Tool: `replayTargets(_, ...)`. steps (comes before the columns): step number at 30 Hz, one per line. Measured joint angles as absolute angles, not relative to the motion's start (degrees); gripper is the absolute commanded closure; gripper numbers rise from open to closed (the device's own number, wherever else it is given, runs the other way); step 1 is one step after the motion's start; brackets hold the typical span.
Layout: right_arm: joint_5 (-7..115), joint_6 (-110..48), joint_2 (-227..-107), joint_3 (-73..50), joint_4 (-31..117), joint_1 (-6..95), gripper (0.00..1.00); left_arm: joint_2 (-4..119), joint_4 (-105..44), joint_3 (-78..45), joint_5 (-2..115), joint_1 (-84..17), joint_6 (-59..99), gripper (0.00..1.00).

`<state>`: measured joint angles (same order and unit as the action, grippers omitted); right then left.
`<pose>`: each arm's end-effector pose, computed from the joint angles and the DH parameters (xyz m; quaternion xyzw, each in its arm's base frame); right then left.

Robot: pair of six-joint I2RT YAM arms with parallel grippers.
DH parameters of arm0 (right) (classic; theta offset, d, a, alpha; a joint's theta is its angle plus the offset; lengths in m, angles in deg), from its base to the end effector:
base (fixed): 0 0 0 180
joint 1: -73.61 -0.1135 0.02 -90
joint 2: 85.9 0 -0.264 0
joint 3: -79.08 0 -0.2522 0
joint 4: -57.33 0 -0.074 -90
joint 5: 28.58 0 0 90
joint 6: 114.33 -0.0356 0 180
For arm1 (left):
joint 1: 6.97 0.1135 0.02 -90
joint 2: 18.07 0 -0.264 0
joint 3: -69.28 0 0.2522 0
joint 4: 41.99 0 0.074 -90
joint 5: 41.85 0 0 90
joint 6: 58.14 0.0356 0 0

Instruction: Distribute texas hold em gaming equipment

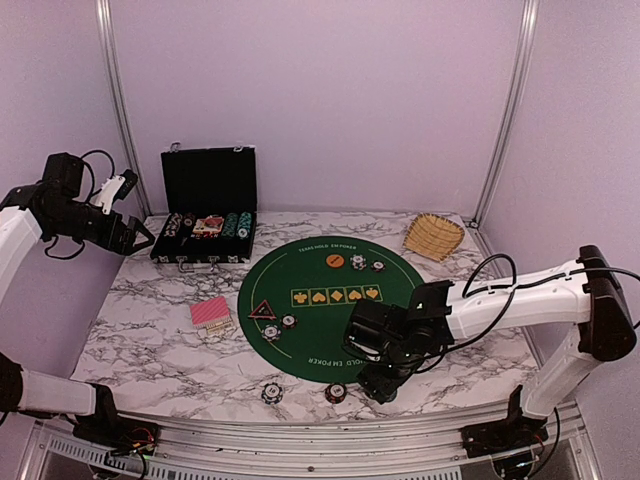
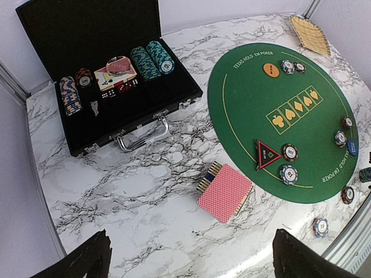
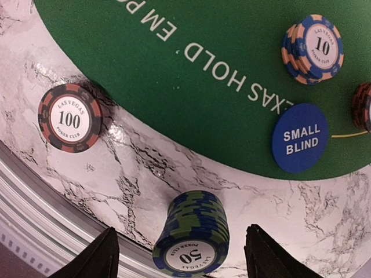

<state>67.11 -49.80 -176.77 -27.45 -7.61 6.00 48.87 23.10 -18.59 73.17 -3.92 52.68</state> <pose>0.1096 0.2569 0.1936 -0.3552 0.9311 0.0144 0.0818 0.2289 -0.0029 0.3725 0.2222 0.8754 -0.1166 0.4132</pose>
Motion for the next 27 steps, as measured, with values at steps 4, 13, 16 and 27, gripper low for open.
replayTargets(4, 67.1, -49.8, -176.8, -27.8, -6.8, 6.1, 0.36, 48.9, 23.1, -18.6, 73.2, -3.9, 52.7, 0.01)
replayTargets(13, 67.1, -49.8, -176.8, -29.5, -6.1, 6.8, 0.47, 48.9, 23.1, -18.6, 73.1, -4.0, 52.7, 0.01)
replayTargets(16, 67.1, -49.8, -176.8, -29.7, -6.0, 7.0, 0.51, 48.9, 23.1, -18.6, 73.1, -4.0, 52.7, 0.01)
replayTargets(27, 67.1, -49.8, -176.6, -29.7, -6.0, 7.0, 0.62, 48.9, 23.1, -18.6, 73.1, -4.0, 52.7, 0.01)
